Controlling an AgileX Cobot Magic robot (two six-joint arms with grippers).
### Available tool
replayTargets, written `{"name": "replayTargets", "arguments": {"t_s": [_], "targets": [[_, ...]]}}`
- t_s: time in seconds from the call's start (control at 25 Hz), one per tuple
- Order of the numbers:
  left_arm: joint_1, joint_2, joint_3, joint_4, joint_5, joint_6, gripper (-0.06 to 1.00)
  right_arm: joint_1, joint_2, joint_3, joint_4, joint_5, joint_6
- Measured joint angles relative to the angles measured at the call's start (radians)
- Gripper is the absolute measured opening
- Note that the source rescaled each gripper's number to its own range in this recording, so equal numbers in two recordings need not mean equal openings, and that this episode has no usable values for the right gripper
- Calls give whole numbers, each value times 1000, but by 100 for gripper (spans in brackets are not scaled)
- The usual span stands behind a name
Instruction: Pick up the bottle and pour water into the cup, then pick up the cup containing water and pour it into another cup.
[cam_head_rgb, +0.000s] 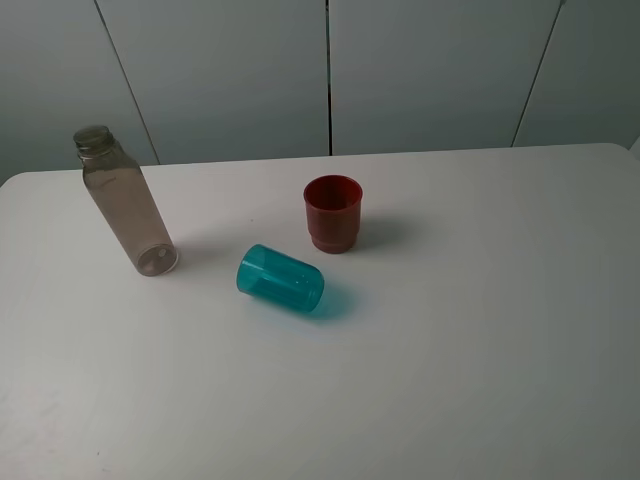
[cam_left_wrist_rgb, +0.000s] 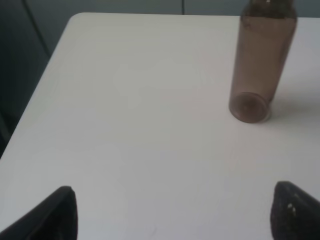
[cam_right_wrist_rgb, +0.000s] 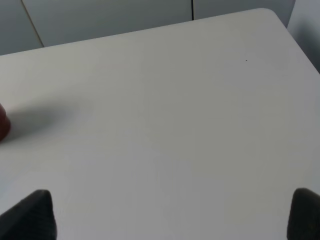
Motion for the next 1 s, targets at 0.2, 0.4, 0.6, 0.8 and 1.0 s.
{"name": "replayTargets", "arguments": {"t_s": [0.2, 0.4, 0.6, 0.8, 1.0], "targets": [[33, 0, 0, 0, 0, 0, 93, 0, 0, 0, 0, 0, 0], [33, 0, 0, 0, 0, 0, 93, 0, 0, 0, 0, 0, 0], [33, 0, 0, 0, 0, 0, 93, 0, 0, 0, 0, 0, 0], [33, 0, 0, 0, 0, 0, 93, 0, 0, 0, 0, 0, 0], [33, 0, 0, 0, 0, 0, 93, 0, 0, 0, 0, 0, 0]]}}
